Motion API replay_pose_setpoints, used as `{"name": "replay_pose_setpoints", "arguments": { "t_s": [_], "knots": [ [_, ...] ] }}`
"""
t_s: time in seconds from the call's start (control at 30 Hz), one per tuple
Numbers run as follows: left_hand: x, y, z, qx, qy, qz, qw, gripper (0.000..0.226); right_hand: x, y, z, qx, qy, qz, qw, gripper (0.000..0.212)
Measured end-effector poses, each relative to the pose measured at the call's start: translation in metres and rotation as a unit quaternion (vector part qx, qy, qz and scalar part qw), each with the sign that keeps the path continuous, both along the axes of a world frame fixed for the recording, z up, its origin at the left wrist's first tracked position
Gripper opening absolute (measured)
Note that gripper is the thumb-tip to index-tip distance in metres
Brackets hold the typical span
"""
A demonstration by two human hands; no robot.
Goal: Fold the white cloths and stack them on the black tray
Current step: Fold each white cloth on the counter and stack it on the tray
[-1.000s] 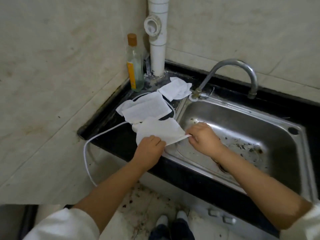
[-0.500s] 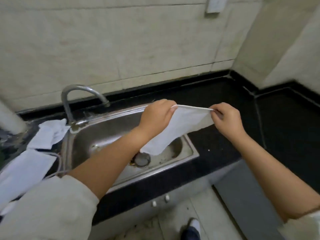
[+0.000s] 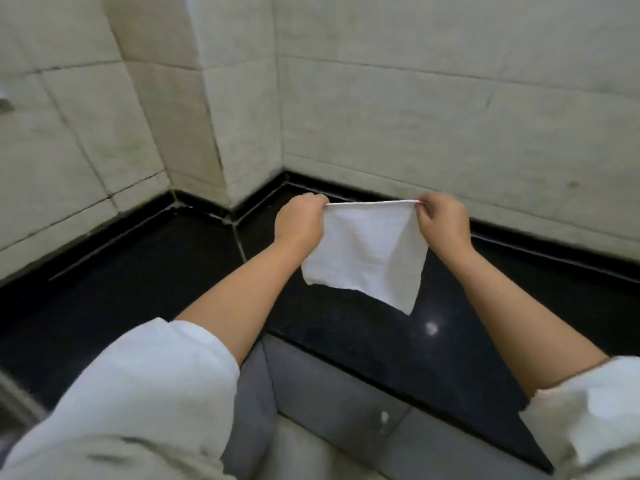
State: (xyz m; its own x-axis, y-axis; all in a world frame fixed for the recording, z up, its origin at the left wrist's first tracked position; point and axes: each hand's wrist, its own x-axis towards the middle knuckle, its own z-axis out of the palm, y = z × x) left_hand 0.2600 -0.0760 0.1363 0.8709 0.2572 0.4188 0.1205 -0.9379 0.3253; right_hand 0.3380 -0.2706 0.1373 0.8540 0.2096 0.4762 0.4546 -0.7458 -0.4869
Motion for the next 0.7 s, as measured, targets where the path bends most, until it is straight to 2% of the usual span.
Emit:
{"name": "replay_pose_setpoints", "arguments": {
  "t_s": [0.1, 0.17, 0.23, 0.33, 0.4, 0.47, 0.53, 0.63, 0.7],
  "knots": [
    [0.053, -0.045, 0.009, -0.009, -0.07, -0.055, 0.996, 0.025, 0.033, -0.057, 0.009, 0.029, -0.049, -0.041, 0.998, 0.024],
    [0.066, -0.061, 0.002, 0.018, -0.105, -0.142, 0.984, 0.023, 0.036, -0.091, 0.005, 0.029, -0.077, -0.044, 0.996, 0.024],
    [0.07, -0.07, -0.02, 0.027, -0.098, -0.22, 0.97, 0.03, 0.028, -0.125, -0.015, 0.018, -0.046, -0.031, 0.998, 0.019],
    [0.059, -0.084, -0.061, 0.037, 0.053, -0.321, 0.945, 0.035, 0.006, -0.165, -0.062, -0.027, 0.06, 0.024, 0.998, 0.02],
    [0.057, -0.091, -0.088, 0.044, 0.199, -0.339, 0.919, 0.03, -0.006, -0.18, -0.093, -0.055, 0.201, 0.045, 0.977, 0.016],
    [0.061, -0.096, -0.115, 0.026, 0.354, -0.343, 0.87, 0.027, -0.013, -0.191, -0.121, -0.09, 0.359, 0.047, 0.928, 0.015],
    [0.064, -0.101, -0.135, 0.014, 0.459, -0.357, 0.813, 0.025, -0.021, -0.199, -0.144, -0.11, 0.475, 0.045, 0.872, 0.014],
    [0.073, -0.107, -0.154, 0.058, 0.576, -0.37, 0.726, 0.029, -0.027, -0.2, -0.164, -0.122, 0.586, 0.031, 0.8, 0.019],
    [0.084, -0.11, -0.164, 0.079, 0.596, -0.372, 0.708, 0.03, -0.027, -0.197, -0.171, -0.116, 0.61, 0.013, 0.784, 0.022]
  ]
}}
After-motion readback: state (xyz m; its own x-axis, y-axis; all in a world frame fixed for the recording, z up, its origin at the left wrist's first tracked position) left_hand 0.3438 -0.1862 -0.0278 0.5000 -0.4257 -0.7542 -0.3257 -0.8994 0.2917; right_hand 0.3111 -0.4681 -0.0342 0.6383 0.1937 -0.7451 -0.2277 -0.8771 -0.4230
